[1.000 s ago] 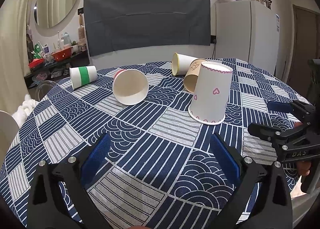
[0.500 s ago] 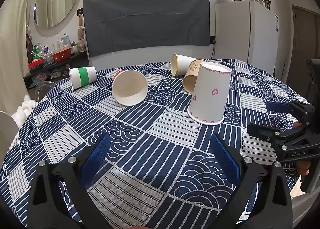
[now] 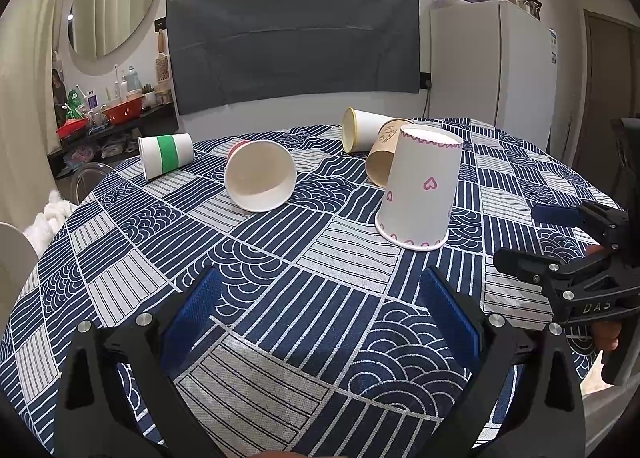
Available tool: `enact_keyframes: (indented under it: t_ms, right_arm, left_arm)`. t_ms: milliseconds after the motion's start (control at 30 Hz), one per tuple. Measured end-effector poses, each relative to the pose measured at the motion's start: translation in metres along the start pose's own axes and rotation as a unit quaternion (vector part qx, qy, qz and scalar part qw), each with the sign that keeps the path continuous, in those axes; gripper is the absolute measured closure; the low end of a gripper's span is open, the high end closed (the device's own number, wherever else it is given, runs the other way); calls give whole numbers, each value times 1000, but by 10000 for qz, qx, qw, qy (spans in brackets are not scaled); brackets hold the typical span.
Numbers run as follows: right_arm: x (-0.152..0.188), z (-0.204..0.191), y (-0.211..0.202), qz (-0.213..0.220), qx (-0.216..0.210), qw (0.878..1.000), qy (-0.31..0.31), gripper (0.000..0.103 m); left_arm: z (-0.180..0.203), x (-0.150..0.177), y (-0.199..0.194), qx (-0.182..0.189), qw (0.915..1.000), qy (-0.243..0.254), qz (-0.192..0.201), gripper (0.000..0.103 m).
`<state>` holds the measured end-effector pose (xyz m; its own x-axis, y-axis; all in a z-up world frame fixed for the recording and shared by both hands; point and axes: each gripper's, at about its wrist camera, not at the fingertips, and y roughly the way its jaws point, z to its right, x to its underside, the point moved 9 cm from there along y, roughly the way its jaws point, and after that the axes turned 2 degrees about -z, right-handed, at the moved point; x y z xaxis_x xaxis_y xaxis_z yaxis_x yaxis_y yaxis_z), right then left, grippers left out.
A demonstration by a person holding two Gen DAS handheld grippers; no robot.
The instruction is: Flip cup upside down
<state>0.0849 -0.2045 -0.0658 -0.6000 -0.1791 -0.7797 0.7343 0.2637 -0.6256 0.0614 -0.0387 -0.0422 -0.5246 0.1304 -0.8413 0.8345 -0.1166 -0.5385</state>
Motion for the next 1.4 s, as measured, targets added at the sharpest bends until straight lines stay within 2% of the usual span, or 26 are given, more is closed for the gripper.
enact_keyframes:
  t_ms: [233, 467, 533, 600, 700, 767, 867, 933, 1000, 1133, 1200, 1267, 1400]
  right_arm:
    - [1, -2, 2, -53, -36, 10000, 7, 8]
    - [2, -1, 5, -155, -121, 9998, 96, 8]
    - [4, 1, 8, -339, -75, 9993, 145, 8]
    - [7, 4, 15, -699, 19, 9975, 140, 8]
    - [-6, 11, 10, -732, -133, 9969, 269, 8]
    - [-15, 23, 12, -816, 13, 9963, 261, 8]
    - [-28, 53, 26, -861, 449, 9946, 363, 8]
    - [-32, 70, 38, -974, 579, 9923, 494, 8]
    - [-36, 83, 48, -1086, 568, 9909, 561, 8]
    - [-36, 96, 69, -1255, 692, 9883, 529, 8]
    - [-33, 97, 78, -1362, 763, 9869, 419, 8]
    - [-34, 96, 80, -1376, 628, 9872, 499, 8]
    - [-33, 97, 83, -1418, 621, 9865, 530, 8]
  left_arm:
    - [3, 0, -2, -17, 9999, 116, 64, 6]
    - [-1, 1, 5, 26, 9999, -9, -156, 6]
    - [-2, -1, 5, 79, 9998, -17, -181, 6]
    - [-5, -6, 6, 195, 9995, -41, -248, 6]
    - [-20, -19, 13, -51, 9994, -82, -322, 6]
    - [-31, -25, 26, -185, 9983, -189, -516, 6]
    - [-45, -23, 54, -262, 9939, -276, -1031, 6]
    - [-56, -19, 71, -201, 9886, -471, -1415, 6]
    - [-65, -17, 84, -212, 9846, -616, -1624, 6]
    - [-80, -11, 101, -524, 9807, -626, -1776, 6]
    - [-81, -6, 107, -335, 9773, -748, -1953, 6]
    - [-84, -5, 108, -429, 9763, -740, -1989, 6]
    - [-84, -5, 109, -467, 9758, -714, -2014, 5]
